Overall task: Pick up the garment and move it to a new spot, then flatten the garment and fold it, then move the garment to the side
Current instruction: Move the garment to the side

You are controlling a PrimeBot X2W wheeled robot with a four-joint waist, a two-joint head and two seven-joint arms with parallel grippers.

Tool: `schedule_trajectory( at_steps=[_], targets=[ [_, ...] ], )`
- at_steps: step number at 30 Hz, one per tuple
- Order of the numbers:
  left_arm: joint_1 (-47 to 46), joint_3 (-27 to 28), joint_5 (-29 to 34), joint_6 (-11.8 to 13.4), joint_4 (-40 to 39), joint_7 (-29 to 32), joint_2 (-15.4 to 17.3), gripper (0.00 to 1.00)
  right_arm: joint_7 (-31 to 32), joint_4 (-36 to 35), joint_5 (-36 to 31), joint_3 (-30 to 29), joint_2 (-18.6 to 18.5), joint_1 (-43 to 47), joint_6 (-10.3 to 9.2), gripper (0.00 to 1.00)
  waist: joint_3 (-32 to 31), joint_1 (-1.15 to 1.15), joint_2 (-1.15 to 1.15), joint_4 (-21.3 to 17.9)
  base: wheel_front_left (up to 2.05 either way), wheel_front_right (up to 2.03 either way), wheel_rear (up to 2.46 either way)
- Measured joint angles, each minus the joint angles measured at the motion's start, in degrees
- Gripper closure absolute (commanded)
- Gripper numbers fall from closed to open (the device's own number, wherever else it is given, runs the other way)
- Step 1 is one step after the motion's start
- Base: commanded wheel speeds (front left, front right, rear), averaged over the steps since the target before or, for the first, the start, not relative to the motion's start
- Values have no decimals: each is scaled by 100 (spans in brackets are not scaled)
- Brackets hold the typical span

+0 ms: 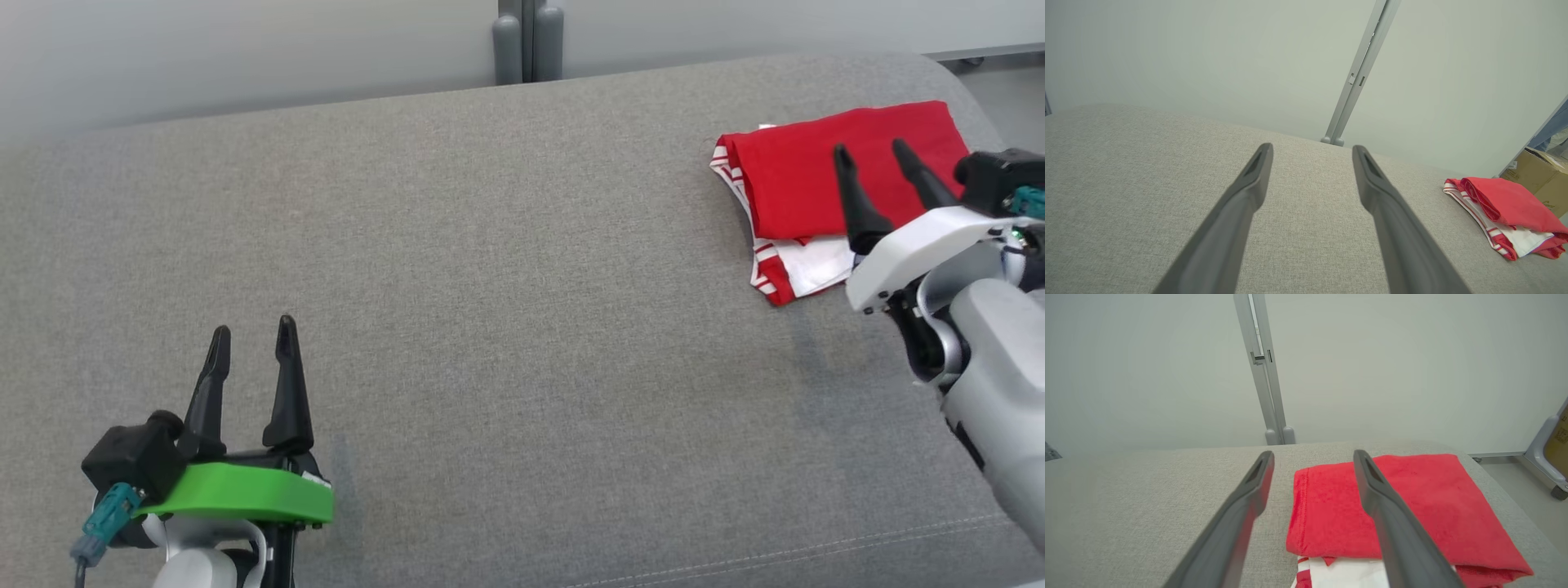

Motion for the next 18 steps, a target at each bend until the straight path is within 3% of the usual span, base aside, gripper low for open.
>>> schedule_trajectory(
  at_steps=[13, 18],
  targets=[
    [315, 40, 180, 48, 425, -54, -4, 0, -36, -1011, -342, -185, 560, 828, -476, 0, -461, 0, 0, -163, 0, 0, 0],
    [397, 38, 270, 49, 501, -55, -5, 0, -36, -1451, -657, -301, 739, 1185, -548, 0, -563, 0, 0, -153, 0, 0, 0]
  ],
)
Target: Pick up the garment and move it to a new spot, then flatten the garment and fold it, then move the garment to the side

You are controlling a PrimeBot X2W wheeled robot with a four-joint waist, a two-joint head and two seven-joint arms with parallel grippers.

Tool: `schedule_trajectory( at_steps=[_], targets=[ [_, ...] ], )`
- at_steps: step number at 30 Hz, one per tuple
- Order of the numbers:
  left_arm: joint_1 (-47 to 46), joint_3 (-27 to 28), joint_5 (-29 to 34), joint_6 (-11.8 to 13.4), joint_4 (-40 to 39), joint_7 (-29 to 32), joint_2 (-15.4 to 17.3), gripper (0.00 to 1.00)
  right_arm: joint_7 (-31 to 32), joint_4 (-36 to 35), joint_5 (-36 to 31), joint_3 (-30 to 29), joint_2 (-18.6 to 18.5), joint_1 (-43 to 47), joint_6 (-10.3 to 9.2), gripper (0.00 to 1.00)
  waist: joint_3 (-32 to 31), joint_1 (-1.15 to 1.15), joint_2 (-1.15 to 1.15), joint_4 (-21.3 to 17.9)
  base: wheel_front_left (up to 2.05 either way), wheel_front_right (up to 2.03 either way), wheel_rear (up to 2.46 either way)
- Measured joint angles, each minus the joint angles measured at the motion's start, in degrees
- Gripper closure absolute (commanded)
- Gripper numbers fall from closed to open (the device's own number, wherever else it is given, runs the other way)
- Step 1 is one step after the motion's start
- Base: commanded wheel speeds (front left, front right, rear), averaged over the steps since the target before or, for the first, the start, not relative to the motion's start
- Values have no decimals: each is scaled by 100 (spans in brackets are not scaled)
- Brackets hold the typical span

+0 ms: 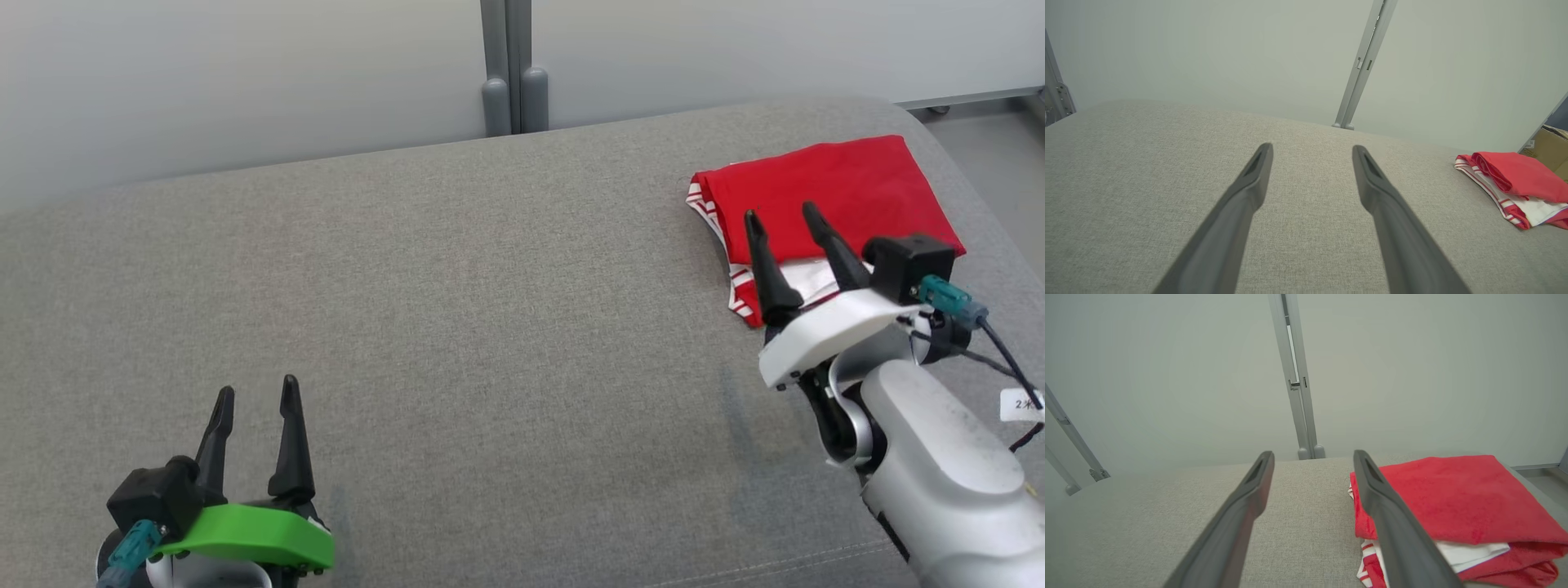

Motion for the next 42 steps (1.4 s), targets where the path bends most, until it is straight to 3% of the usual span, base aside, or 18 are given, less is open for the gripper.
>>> schedule_trajectory(
  at_steps=[21, 42],
  targets=[
    [339, 241, 277, 53, -36, -68, -18, 0, 0, -888, -903, -522, 476, 1445, -52, 0, -88, 0, 0, 75, 0, 0, 0],
    [437, 271, 361, 68, -120, -100, -103, 0, 0, -1140, -1412, -936, 754, 1914, -52, 0, -107, 0, 0, 107, 0, 0, 0]
  ],
)
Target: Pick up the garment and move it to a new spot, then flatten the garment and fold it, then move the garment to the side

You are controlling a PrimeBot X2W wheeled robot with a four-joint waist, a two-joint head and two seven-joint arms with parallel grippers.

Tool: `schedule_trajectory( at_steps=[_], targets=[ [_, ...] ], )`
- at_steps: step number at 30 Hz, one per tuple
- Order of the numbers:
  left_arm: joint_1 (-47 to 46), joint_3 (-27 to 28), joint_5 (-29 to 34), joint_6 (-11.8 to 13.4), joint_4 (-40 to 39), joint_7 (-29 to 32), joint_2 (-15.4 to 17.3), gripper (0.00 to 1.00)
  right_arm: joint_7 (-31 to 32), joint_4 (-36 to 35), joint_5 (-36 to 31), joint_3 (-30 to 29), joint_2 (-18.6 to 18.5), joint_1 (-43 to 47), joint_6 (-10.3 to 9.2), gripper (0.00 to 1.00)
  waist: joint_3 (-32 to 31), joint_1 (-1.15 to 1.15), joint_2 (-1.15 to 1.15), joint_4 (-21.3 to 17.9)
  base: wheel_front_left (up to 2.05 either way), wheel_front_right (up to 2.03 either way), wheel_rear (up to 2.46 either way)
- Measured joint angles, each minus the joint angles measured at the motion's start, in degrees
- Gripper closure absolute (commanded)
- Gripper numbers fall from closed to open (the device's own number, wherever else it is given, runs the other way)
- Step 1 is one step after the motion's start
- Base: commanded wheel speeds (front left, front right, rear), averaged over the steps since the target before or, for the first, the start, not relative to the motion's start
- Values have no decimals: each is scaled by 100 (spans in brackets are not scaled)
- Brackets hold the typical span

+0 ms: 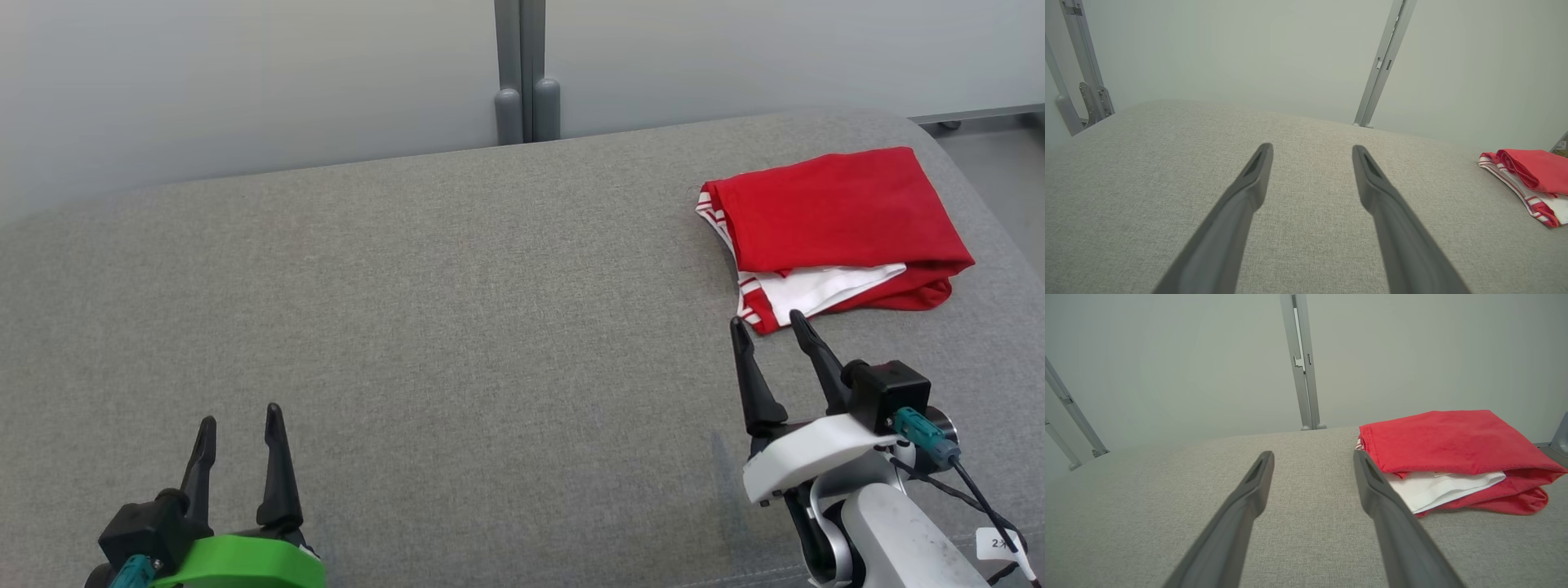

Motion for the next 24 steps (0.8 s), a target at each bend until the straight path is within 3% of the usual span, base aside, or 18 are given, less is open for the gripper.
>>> schedule_trajectory(
  at_steps=[24],
  targets=[
    [2, -4, 67, 1, -45, -1, -30, 0, 0, -180, -243, -127, 170, 209, 0, 0, 63, 0, 0, 55, 0, 0, 0]
  ],
)
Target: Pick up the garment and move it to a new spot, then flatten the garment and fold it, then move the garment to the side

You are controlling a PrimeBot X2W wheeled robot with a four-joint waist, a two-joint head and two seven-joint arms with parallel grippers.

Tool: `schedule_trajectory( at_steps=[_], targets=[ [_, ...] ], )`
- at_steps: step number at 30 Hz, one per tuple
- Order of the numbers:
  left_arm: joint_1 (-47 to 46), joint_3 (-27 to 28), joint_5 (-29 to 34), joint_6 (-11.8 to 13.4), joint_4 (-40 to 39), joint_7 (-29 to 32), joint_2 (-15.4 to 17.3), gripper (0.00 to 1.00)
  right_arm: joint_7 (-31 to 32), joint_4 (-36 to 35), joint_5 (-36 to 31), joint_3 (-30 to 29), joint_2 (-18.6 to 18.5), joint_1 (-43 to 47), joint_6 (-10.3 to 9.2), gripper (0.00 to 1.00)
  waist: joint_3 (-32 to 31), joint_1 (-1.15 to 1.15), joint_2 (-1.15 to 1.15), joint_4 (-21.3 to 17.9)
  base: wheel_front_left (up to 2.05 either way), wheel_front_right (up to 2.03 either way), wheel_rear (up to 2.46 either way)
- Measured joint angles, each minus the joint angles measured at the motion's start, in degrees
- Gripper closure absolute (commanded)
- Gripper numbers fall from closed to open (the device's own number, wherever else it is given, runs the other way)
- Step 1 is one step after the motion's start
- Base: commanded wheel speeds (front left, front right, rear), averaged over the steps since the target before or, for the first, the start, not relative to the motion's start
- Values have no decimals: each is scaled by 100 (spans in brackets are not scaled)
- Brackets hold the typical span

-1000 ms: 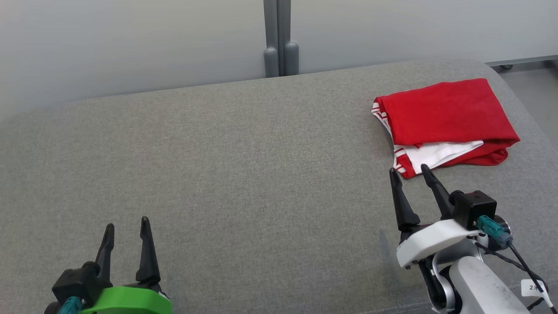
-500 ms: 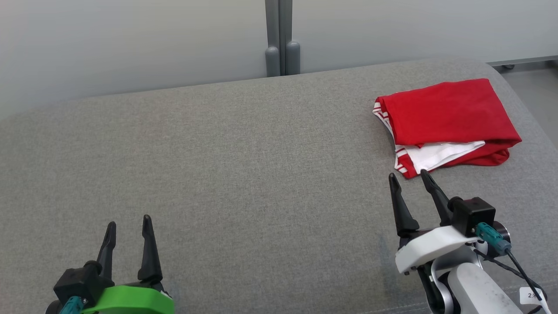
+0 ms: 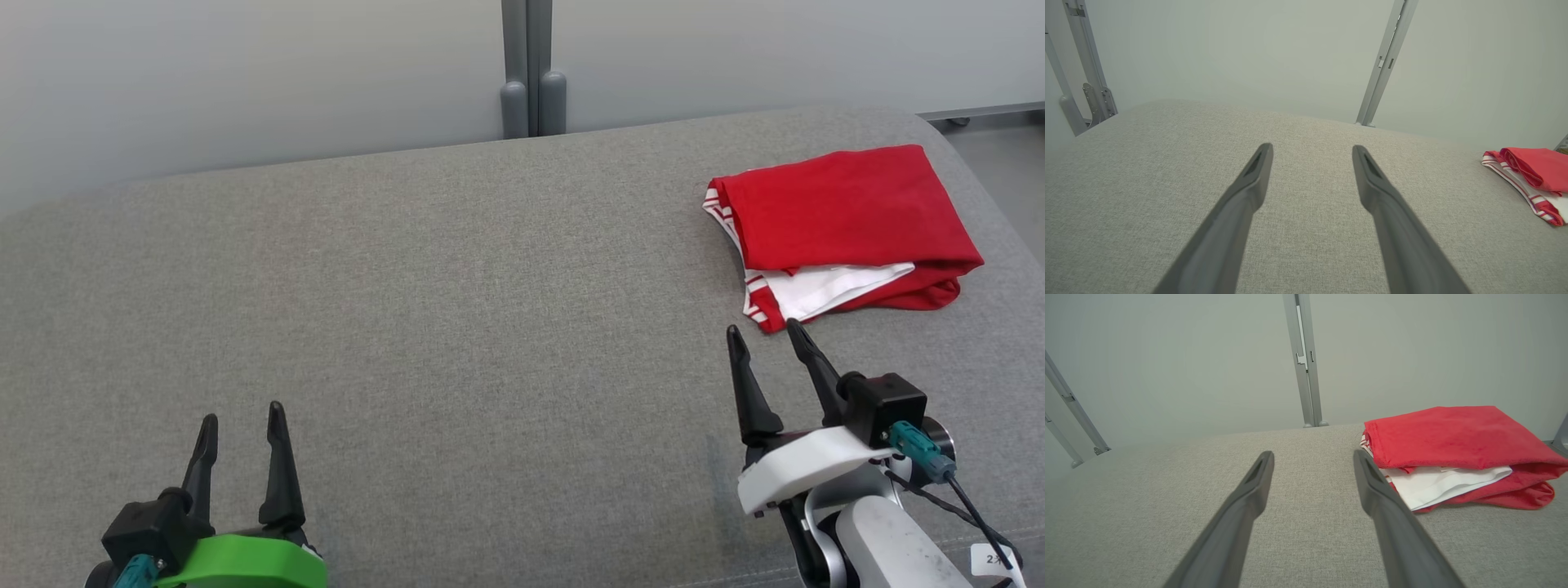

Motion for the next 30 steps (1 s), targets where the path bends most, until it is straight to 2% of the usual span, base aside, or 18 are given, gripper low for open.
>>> schedule_trajectory(
  at_steps=[4, 5, 15, 30],
  targets=[
    [0, 0, 18, 0, -4, 0, -1, 0, 0, -21, -33, -22, 7, 1, 0, 0, 14, 0, 0, 10, 0, 0, 0],
    [0, 1, 21, 0, -10, 0, -1, 100, 0, -23, -33, -24, 10, 2, 0, 100, 17, 0, 0, 12, 0, 0, 0],
    [87, -59, -194, -31, 212, 19, -53, 100, 8, 174, 155, -2, 45, 253, 64, 100, 18, 0, 0, 28, 0, 0, 0],
    [83, 9, -1305, -183, 211, 240, -53, 100, 187, 63, 1418, -309, 146, 337, 214, 100, 9, 0, 0, 83, 0, 0, 0]
  ],
)
